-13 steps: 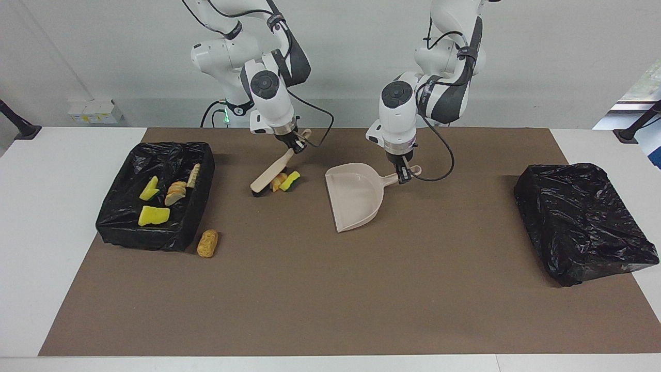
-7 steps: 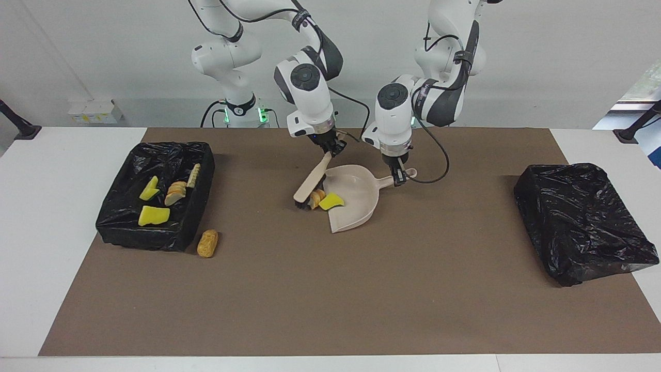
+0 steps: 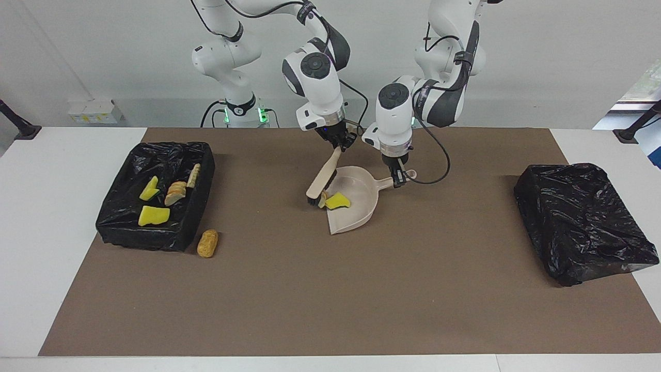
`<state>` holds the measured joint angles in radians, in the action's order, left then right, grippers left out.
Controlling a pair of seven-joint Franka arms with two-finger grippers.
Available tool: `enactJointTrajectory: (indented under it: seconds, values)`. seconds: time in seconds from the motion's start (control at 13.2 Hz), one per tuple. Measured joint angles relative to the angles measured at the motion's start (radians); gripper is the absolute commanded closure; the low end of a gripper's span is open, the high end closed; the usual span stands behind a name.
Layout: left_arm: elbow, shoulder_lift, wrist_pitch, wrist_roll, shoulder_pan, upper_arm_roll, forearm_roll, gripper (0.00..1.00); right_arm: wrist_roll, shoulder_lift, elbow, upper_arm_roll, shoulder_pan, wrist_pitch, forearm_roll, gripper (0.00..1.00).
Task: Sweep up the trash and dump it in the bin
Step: 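Sweep the bread and sponge into the dustpan with the right gripper's brush, then move the brush with the right gripper to the bread piece near the bag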
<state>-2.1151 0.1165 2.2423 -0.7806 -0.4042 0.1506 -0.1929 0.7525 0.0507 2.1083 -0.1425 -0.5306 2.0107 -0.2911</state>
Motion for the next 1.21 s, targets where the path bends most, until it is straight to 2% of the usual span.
enactJointTrajectory:
  seconds: [0.15,0.3,0.68,0.91,1.21]
  values:
    - [0.0,0.012,0.047,0.0,0.024,-0.001,0.0,1.0,-0.098,0.033,0.001,0.004,0.046,-0.068,0.024,1.0]
    - [0.0,0.019,0.064,0.0,0.038,-0.002,0.005,1.0,-0.221,0.046,0.005,0.006,0.117,-0.128,0.103,1.0]
    - [0.006,0.022,0.079,0.001,0.066,-0.003,0.084,1.0,-0.523,0.01,0.011,0.011,0.316,-0.096,0.292,1.0]
    - [0.028,0.022,0.08,-0.091,0.102,-0.004,0.187,1.0,-0.558,-0.044,-0.022,0.013,0.382,-0.09,0.416,1.0]
    - [0.08,0.022,0.048,-0.229,0.171,-0.007,0.274,1.0,-0.481,-0.146,-0.107,0.014,0.423,-0.088,0.56,1.0]
